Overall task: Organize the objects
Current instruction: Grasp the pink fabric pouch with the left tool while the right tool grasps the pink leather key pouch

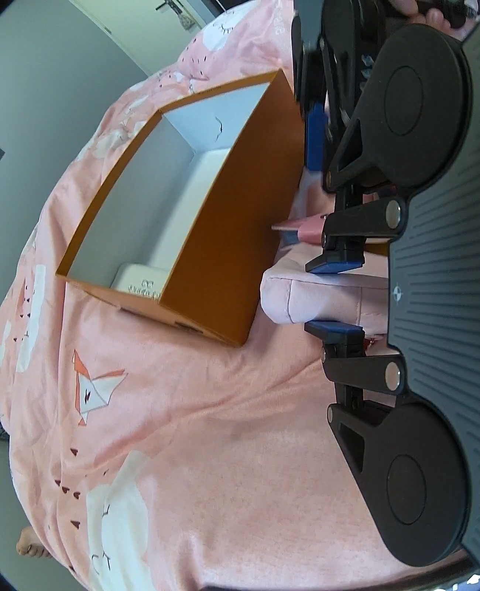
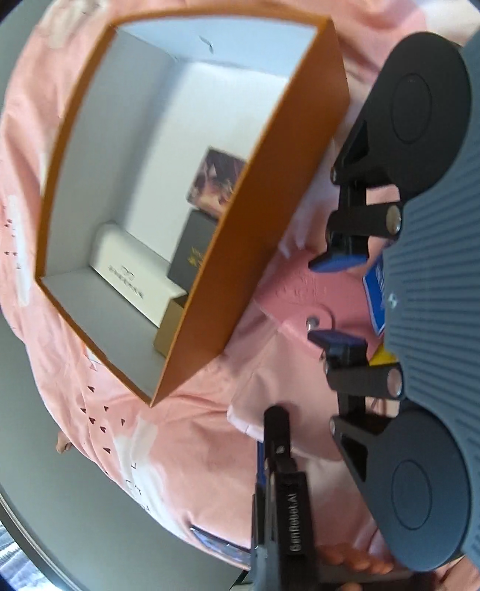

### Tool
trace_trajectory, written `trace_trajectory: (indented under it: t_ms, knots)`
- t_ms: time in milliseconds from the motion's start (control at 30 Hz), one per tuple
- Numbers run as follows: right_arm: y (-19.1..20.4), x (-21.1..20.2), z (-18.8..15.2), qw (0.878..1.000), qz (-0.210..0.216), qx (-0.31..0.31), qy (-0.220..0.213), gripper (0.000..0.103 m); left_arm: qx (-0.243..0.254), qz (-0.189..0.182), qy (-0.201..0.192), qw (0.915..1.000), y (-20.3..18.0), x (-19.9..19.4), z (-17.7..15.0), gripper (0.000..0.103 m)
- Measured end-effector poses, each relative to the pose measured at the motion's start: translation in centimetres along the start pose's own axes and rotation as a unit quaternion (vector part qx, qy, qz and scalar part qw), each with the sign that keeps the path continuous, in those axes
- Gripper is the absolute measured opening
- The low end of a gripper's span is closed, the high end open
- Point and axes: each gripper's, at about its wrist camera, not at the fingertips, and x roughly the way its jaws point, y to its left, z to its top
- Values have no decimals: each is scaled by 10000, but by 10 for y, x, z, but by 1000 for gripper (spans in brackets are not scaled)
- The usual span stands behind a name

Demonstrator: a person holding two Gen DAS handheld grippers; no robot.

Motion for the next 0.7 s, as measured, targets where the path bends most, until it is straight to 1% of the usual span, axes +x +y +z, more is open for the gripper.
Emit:
trace_trajectory:
  t_ms: [67,167,300,433,567,700]
  knots:
    - [8,8,3,9999,86,-109,91,58,-1,-45,7,10000,-1,-1,1,29]
    - [17,21,9,9996,-4,-164,241,59,17,-41,14,10000,-3,0,1,29]
    - [19,38,14,9992,-84,-62,379,58,-51,-83,26,9999,-2,0,2,29]
    - [21,53,10,9982,-208,-90,553,58,-108,-170,56,9998,-2,2,3,29]
    - [14,43,7,9989,-83,15,464,42,-37,-186,79,9998,-3,3,3,31]
    - [2,24,2,9987,-118,203,455,42,-57,-197,113,9997,-4,4,4,32]
